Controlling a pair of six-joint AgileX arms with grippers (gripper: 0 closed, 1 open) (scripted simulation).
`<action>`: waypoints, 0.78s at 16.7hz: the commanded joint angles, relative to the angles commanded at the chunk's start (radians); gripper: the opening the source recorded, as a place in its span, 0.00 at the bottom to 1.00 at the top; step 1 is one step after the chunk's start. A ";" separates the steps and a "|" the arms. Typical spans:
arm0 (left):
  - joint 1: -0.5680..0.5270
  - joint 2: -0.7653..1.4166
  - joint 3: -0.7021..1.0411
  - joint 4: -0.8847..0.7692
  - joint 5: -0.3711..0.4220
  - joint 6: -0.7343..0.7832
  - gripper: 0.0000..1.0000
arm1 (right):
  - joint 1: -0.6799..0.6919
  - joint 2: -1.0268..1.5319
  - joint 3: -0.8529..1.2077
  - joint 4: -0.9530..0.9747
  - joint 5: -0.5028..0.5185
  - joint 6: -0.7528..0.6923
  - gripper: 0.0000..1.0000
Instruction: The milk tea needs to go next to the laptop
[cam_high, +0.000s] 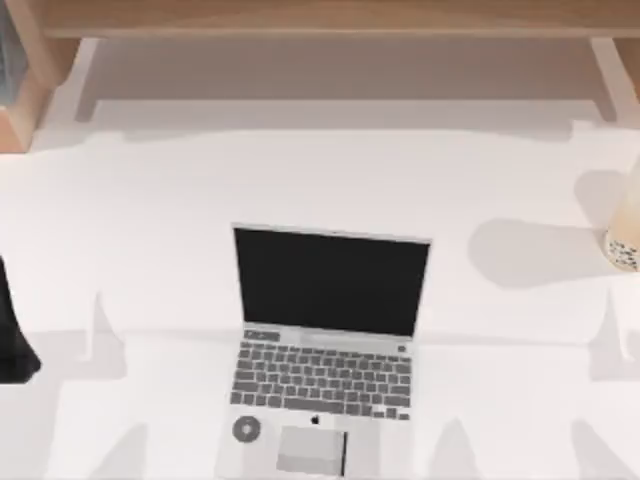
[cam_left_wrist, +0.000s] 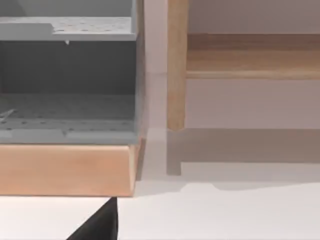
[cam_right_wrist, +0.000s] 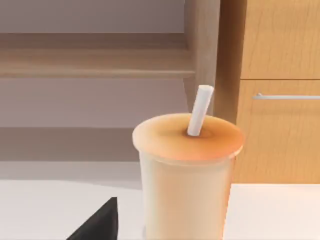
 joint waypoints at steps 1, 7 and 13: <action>0.000 0.000 0.000 0.000 0.000 0.000 1.00 | 0.000 0.000 0.000 0.000 0.000 0.000 1.00; 0.000 0.000 0.000 0.000 0.000 0.000 1.00 | 0.011 0.160 0.004 0.157 0.014 0.004 1.00; 0.000 0.000 0.000 0.000 0.000 0.000 1.00 | 0.039 0.670 0.014 0.640 0.051 0.011 1.00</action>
